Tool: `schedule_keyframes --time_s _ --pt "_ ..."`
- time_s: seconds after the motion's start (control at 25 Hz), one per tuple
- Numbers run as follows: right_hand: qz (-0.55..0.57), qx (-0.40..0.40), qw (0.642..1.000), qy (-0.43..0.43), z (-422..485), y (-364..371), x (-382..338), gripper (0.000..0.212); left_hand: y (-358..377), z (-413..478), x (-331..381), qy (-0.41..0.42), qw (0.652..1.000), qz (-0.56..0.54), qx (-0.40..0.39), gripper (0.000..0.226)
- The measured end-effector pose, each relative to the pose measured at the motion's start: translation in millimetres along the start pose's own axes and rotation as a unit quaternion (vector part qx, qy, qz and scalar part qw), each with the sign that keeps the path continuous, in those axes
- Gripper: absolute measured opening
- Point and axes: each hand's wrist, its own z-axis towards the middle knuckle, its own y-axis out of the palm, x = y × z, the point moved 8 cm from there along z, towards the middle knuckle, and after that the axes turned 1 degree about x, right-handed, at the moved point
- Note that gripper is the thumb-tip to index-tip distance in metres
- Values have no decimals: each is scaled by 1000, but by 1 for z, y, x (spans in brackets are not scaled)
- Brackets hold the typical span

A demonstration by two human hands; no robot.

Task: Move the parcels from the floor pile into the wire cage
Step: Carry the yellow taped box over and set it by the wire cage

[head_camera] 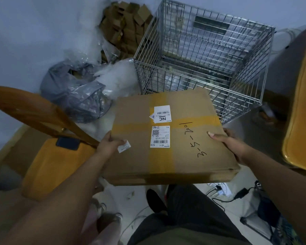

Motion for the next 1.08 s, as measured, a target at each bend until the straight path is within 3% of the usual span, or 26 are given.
schedule_keyframes --time_s 0.28,0.48,0.64,0.76,0.84,1.08 --pt "-26 -32 997 66 79 8 -29 71 14 45 43 -28 996 81 11 62" --pt "-56 -45 992 102 127 21 -63 46 7 79 57 -47 990 128 24 71" --pt "-51 -50 990 123 156 40 -72 41 6 108 65 -81 989 74 -96 62" --pt "-18 -41 990 132 177 61 -72 43 -10 149 74 -90 977 141 -128 84" --pt "22 -34 989 139 192 79 -69 43 -18 184 86 -65 971 192 -123 88" --pt "212 42 964 156 243 132 -54 42 -35 284 133 48 941 321 -96 72"
